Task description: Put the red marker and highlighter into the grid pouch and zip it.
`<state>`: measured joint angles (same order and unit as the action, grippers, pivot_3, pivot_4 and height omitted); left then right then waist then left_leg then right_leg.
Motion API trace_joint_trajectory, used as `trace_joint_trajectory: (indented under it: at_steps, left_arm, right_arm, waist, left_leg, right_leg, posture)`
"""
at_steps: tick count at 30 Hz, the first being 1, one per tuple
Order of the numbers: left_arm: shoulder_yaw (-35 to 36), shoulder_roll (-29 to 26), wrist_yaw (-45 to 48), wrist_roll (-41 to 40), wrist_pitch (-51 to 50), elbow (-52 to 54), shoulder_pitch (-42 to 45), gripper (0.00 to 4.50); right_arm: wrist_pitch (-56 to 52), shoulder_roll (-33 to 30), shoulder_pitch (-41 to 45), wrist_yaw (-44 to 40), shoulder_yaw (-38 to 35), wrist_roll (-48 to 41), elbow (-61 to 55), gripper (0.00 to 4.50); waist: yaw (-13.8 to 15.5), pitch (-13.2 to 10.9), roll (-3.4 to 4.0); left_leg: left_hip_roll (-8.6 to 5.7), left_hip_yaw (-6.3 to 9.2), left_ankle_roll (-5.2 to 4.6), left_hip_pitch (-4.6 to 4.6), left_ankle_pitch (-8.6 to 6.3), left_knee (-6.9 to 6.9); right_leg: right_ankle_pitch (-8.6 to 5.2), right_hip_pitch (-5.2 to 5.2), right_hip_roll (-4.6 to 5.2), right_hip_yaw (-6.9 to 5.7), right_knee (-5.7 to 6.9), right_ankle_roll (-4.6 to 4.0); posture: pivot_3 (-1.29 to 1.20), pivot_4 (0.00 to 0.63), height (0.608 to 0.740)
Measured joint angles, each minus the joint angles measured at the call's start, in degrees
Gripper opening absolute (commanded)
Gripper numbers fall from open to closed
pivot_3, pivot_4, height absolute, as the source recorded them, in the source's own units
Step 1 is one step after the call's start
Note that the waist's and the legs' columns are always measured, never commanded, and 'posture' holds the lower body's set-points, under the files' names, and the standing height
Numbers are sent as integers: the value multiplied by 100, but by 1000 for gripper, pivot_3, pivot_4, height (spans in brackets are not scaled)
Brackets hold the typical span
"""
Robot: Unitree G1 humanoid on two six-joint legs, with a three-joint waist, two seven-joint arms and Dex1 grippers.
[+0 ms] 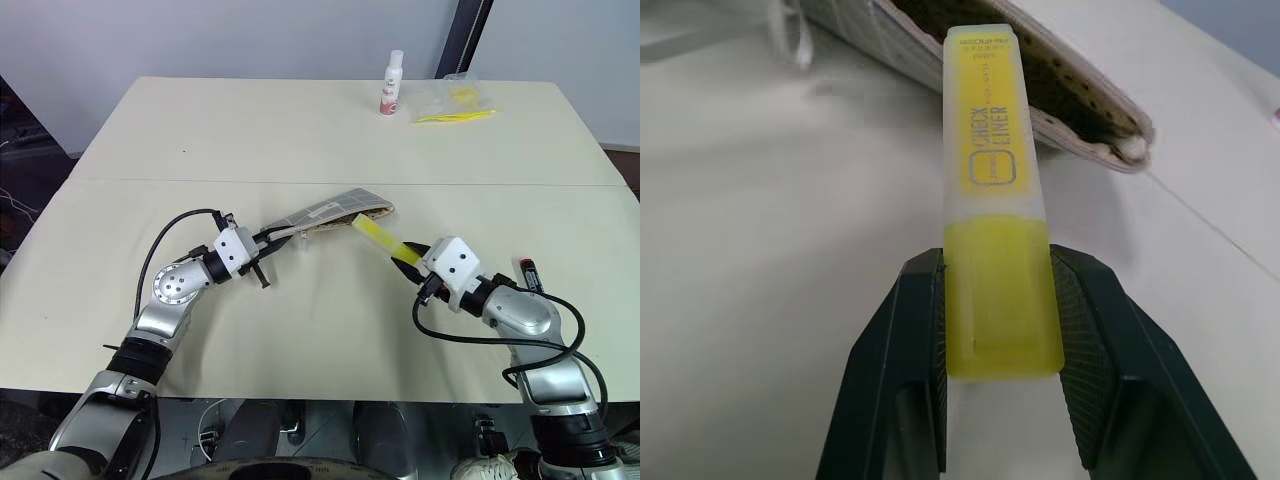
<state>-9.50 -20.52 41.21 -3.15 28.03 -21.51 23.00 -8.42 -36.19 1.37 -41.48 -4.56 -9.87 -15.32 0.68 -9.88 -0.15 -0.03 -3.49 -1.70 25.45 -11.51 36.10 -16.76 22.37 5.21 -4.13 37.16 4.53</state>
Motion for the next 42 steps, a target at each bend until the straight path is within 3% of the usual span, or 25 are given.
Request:
trace_joint_trajectory:
  at_steps: [5,13,23,30,35,42]
  left_arm:
    - [-94,-30,128,69,132,2,-34,0]
    - [-333,-320,403,485,638,-9,122,0]
    - [-397,-279,957,223,555,-4,259,0]
    - [-377,-205,1003,10,455,45,259,0]
    - [-302,-251,951,7,433,62,224,0]
    - [-280,-248,818,30,470,72,126,0]
  right_arm:
    - [-81,-56,345,19,324,316,263,910]
    - [663,-891,1322,-486,1307,1594,339,910]
    - [1390,-501,1837,-434,1985,2399,656,910]
    - [1828,-319,1684,-421,1889,2168,670,4382]
    - [1271,-446,745,-550,1144,1212,-59,4452]
    - [-1255,-500,-789,-337,-918,-1249,-1784,4452]
  waist:
    - [9,0,1]
    - [-4,-2,4]
    - [2,-2,2]
    - [10,-2,2]
    - [16,-2,2]
    - [5,-1,2]
  left_leg:
    - [-1,0,0,1,0,0]
    - [-2,-6,-3,1,-2,1]
    - [-6,-13,-10,4,-5,4]
    - [-7,-13,-11,1,-5,11]
    - [-7,-13,-14,1,-6,10]
    - [-2,-12,-12,-8,-8,11]
  right_leg:
    - [0,0,2,0,-1,-3]
    - [-5,6,9,-1,-1,-13]
    - [2,3,12,-3,0,-1]
    - [4,-3,12,-4,4,2]
    - [4,-6,12,-5,4,4]
    - [4,-12,16,-3,3,1]
  posture:
    - [0,150,740]
    - [0,150,740]
    - [0,150,740]
    - [0,150,740]
    - [0,150,740]
    - [0,150,740]
